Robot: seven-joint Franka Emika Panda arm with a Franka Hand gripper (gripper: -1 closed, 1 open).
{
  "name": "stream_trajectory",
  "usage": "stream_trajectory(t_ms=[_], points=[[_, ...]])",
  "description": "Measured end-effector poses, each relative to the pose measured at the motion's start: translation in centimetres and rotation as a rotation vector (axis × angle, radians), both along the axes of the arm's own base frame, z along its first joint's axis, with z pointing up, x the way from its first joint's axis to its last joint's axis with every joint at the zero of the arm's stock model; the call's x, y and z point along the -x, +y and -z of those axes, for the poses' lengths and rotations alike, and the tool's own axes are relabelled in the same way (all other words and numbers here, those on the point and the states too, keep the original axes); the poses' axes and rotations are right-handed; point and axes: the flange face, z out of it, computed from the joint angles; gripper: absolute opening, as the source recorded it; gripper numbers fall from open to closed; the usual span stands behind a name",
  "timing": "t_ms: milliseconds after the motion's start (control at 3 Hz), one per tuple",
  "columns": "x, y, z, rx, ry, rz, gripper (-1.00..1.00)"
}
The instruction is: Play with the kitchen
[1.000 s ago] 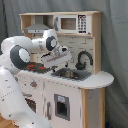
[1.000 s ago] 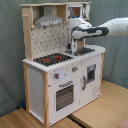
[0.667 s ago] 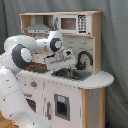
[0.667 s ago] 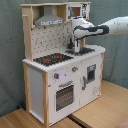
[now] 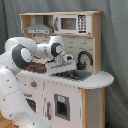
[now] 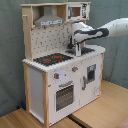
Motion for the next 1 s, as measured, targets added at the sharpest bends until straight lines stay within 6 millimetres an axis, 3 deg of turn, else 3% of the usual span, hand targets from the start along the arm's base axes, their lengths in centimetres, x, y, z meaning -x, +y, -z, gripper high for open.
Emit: stream_trajectory(t_ms=[333,667,1000], points=[[0.4,0.5,-5.7,-0.004,-0.040,-0.013,-1.00],[1.5,2.5,-8.7,-0.009,-0.069,-0.035,-1.00],[3.4,8.1,-11.3,-0.022,-0.131,-0.095,-1.00]])
